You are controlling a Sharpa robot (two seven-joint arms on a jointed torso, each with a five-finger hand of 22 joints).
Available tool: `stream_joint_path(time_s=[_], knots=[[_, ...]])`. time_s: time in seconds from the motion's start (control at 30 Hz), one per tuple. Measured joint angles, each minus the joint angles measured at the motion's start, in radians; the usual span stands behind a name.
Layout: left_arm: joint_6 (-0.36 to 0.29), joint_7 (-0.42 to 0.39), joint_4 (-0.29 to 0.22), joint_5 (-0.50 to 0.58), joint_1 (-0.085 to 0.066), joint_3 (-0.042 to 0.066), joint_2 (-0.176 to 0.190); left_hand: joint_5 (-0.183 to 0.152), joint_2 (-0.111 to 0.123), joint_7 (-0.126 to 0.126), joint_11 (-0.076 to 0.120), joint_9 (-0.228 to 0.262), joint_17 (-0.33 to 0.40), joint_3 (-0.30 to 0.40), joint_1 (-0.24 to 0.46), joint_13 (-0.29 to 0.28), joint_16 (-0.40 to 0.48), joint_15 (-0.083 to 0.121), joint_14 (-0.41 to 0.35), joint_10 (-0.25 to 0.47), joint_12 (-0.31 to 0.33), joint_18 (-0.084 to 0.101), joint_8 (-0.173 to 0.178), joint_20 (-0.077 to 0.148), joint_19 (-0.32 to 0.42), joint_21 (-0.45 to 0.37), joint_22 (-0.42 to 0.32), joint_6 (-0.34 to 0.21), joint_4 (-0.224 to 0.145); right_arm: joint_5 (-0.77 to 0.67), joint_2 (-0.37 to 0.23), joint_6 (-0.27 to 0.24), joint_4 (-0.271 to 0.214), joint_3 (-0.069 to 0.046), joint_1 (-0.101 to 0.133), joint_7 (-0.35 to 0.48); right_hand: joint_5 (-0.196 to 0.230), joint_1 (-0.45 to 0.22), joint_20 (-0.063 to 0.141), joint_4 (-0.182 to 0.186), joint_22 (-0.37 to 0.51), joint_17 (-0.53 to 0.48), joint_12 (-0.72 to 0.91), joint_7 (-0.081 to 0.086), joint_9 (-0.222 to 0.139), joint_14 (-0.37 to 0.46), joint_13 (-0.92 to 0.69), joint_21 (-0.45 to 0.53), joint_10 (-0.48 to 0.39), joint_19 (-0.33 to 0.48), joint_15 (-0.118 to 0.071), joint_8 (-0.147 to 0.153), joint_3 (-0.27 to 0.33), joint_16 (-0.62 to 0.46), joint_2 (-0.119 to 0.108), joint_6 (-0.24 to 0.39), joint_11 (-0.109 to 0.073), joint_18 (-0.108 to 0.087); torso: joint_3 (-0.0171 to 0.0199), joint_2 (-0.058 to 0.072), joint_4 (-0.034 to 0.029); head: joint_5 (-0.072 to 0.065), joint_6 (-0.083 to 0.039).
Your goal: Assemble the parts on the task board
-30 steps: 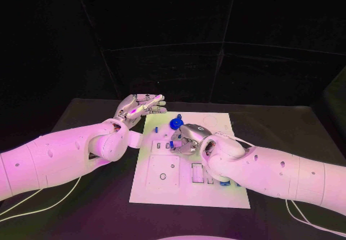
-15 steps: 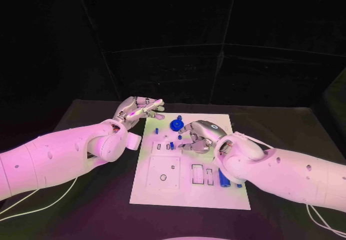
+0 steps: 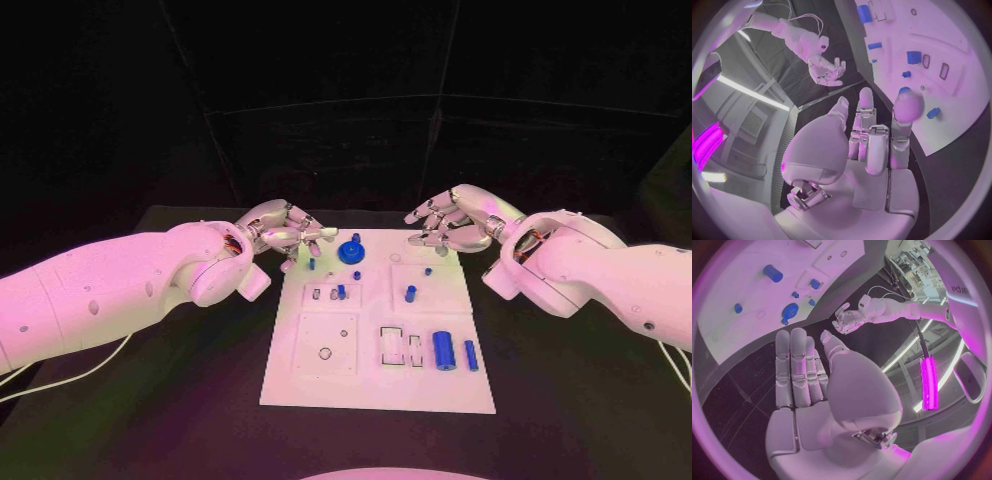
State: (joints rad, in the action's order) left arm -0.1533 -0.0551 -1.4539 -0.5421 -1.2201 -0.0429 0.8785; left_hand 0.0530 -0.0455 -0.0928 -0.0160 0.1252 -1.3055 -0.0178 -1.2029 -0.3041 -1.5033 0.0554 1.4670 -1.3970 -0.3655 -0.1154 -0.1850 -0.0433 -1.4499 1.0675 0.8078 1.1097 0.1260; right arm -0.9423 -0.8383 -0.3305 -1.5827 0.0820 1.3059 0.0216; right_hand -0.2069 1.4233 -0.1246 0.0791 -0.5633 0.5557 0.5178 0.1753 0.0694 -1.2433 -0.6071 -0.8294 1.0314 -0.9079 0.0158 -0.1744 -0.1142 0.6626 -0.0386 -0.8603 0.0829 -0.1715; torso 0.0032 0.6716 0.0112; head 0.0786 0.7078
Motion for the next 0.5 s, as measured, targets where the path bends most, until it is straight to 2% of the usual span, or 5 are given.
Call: stream_joint_path(time_s=[0.1, 0.23, 0.3, 0.33, 0.5], knots=[[0.062, 0.120, 0.012, -0.086, -0.030, -0.004, -0.017, -0.002, -0.010, -0.002, -0.003, 0.027, -0.003, -0.003, -0.010, -0.088, -0.013, 0.000, 0.000, 0.060, -0.063, 0.000, -0.019, 0.004, -0.007, 0.105, 0.120, -0.025, 0.006, 0.087, -0.008, 0.032, 0.028, 0.001, 0.008, 0.017, 0.000, 0.014, -0.022, 0.017, 0.078, -0.097, -0.180, 0.008, -0.004, 0.047, 0.186, 0.127, 0.072, 0.045, 0.021, 0.000, -0.033, -0.201, -0.014, -0.038, 0.017, 0.000, 0.0018, -0.008, 0.0017, 0.002, 0.004], [0.141, 0.259, 0.026, -0.193, -0.075, -0.037, -0.047, -0.002, -0.023, -0.005, -0.001, 0.047, -0.003, -0.003, -0.005, -0.145, -0.022, 0.002, 0.002, 0.089, -0.107, 0.000, -0.033, -0.001, 0.006, 0.089, 0.080, -0.038, 0.018, 0.169, -0.013, 0.055, 0.059, 0.001, 0.014, 0.036, 0.000, 0.013, -0.038, 0.035, 0.137, -0.179, -0.303, 0.007, -0.004, 0.015, 0.335, 0.211, 0.144, 0.017, 0.032, 0.020, -0.062, -0.349, -0.014, -0.072, 0.024, 0.000, 0.0041, -0.015, 0.0023, 0.003, 0.008], [0.175, 0.319, 0.035, -0.238, -0.093, -0.049, -0.064, -0.002, -0.033, -0.002, 0.000, 0.059, -0.003, -0.012, 0.005, -0.175, -0.052, 0.002, 0.002, 0.089, -0.138, 0.000, -0.050, 0.002, -0.004, 0.134, 0.146, -0.042, 0.031, 0.198, -0.012, 0.062, 0.071, 0.000, 0.015, 0.044, 0.000, 0.010, -0.033, 0.039, 0.155, -0.204, -0.337, 0.004, -0.004, -0.025, 0.384, 0.231, 0.179, -0.018, 0.029, 0.029, -0.073, -0.393, -0.026, -0.084, 0.021, 0.000, 0.0048, -0.018, 0.0023, 0.003, 0.010], [0.186, 0.341, 0.040, -0.256, -0.098, -0.055, -0.072, -0.002, -0.031, 0.001, 0.004, 0.067, -0.003, -0.019, 0.011, -0.198, -0.061, 0.002, 0.002, 0.085, -0.164, 0.015, -0.061, 0.003, -0.010, 0.165, 0.194, -0.038, 0.038, 0.207, -0.011, 0.064, 0.075, 0.000, 0.015, 0.048, 0.000, 0.009, -0.030, 0.037, 0.159, -0.210, -0.344, 0.004, -0.004, -0.042, 0.397, 0.235, 0.192, -0.030, 0.025, 0.031, -0.076, -0.403, -0.026, -0.090, 0.016, 0.000, 0.0053, -0.019, 0.0023, 0.003, 0.011], [0.224, 0.429, 0.062, -0.327, -0.113, -0.074, -0.116, -0.003, -0.020, 0.029, 0.034, 0.141, -0.003, -0.078, 0.072, -0.603, -0.064, 0.018, 0.000, 0.007, -0.585, 0.025, -0.156, 0.016, -0.018, 0.272, 0.353, -0.018, 0.097, 0.234, -0.004, 0.070, 0.088, 0.000, 0.016, 0.060, 0.000, 0.006, -0.020, 0.037, 0.171, -0.222, -0.356, -0.004, -0.004, -0.087, 0.427, 0.242, 0.230, -0.065, 0.016, 0.035, -0.076, -0.430, -0.030, -0.108, 0.005, 0.000, 0.0069, -0.022, 0.0023, 0.006, 0.013]])
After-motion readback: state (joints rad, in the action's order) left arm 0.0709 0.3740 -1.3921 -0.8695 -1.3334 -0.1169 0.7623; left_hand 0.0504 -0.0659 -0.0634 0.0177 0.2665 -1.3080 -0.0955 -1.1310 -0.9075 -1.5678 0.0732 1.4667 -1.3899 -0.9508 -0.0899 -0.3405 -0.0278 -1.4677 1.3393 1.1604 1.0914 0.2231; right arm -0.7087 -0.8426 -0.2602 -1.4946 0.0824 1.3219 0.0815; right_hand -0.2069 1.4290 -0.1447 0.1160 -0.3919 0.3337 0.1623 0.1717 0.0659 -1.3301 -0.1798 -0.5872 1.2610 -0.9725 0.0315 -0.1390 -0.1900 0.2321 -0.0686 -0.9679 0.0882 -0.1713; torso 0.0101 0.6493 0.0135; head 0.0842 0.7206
